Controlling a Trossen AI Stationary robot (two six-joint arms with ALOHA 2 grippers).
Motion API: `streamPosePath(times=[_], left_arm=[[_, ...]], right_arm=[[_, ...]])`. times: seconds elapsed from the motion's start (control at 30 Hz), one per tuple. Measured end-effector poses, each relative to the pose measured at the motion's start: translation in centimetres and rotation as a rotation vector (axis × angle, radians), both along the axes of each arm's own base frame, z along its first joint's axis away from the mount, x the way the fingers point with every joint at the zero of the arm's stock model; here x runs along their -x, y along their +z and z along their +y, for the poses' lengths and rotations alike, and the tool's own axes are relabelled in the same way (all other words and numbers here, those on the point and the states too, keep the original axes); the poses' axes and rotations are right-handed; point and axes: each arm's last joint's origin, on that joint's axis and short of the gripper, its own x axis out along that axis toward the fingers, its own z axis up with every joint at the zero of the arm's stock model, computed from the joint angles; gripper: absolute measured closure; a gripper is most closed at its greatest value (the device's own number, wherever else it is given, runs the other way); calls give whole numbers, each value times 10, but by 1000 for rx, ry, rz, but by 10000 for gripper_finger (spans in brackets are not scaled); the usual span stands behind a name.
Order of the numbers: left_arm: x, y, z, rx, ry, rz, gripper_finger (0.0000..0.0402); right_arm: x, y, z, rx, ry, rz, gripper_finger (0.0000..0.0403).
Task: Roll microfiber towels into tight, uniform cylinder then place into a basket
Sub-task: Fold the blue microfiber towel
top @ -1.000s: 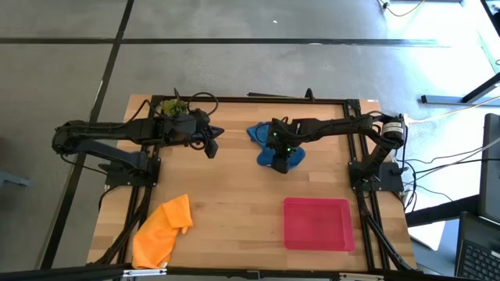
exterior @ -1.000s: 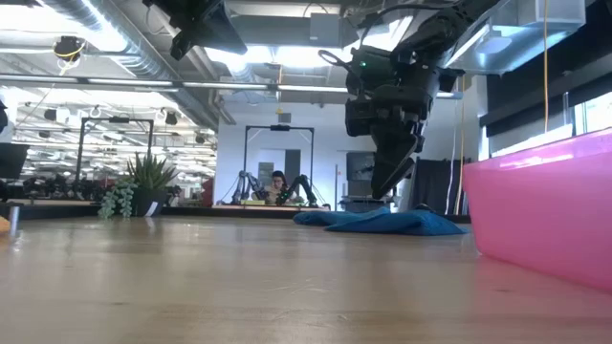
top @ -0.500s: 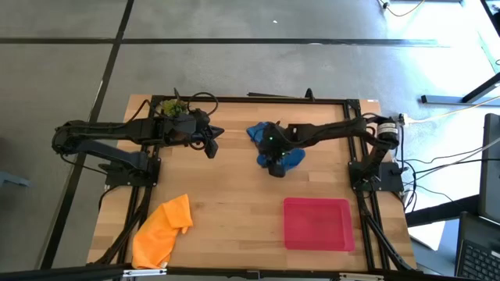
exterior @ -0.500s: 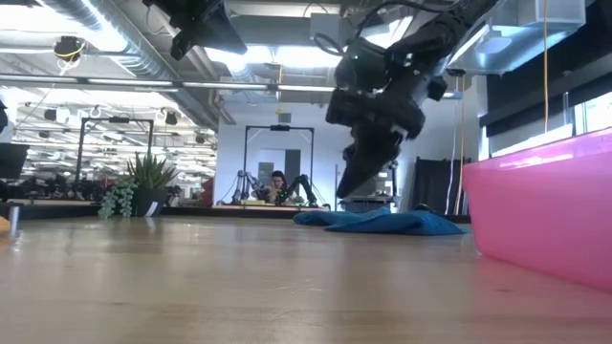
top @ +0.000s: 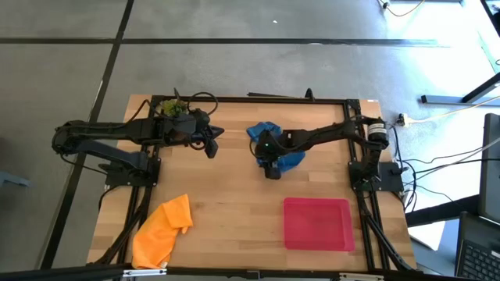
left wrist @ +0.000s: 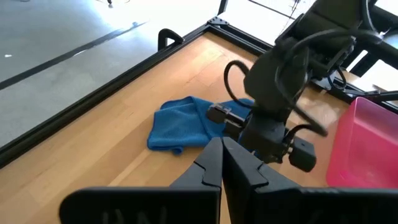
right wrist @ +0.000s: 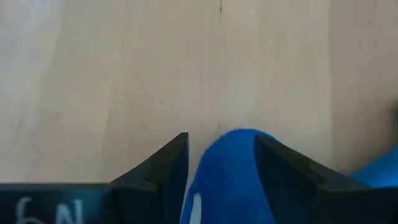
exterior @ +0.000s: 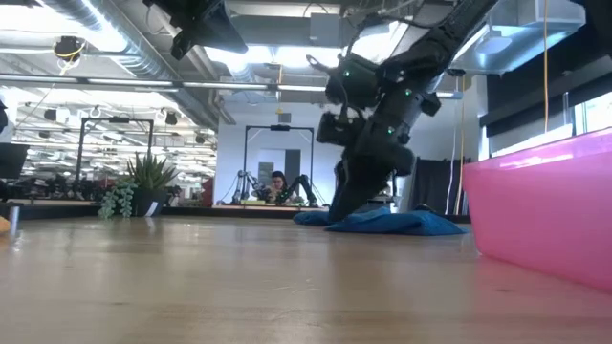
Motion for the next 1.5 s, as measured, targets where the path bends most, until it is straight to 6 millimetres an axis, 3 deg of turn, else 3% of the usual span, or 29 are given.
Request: streamPosePath(times=[0.33,0.47,0.6,0.7,0.83,0.93,1.2,1.5], left_arm=[[0,0,0,-4,6,0,401],[0,0,0,-4,6,1,401],[0,0,0,-5,7,3,401],[0,0,0,-4,7,3,401],[0,0,0,-3,7,4,401],[0,0,0,-3,8,5,401],[4,-6,2,6,12,78,401],[-6,-27,3,45,-34,152,401]], right_arm=[[-3,-12,-2,70,-38,29,234],[-3,-13,-1,77,-54,30,286],[-4,-13,0,90,-109,33,374],[-5,-11,-1,85,-110,40,390],[-6,4,2,74,-96,100,397],[-11,34,2,75,-92,69,397],[1,91,8,67,-55,4,400],[24,121,17,-55,71,-11,401]])
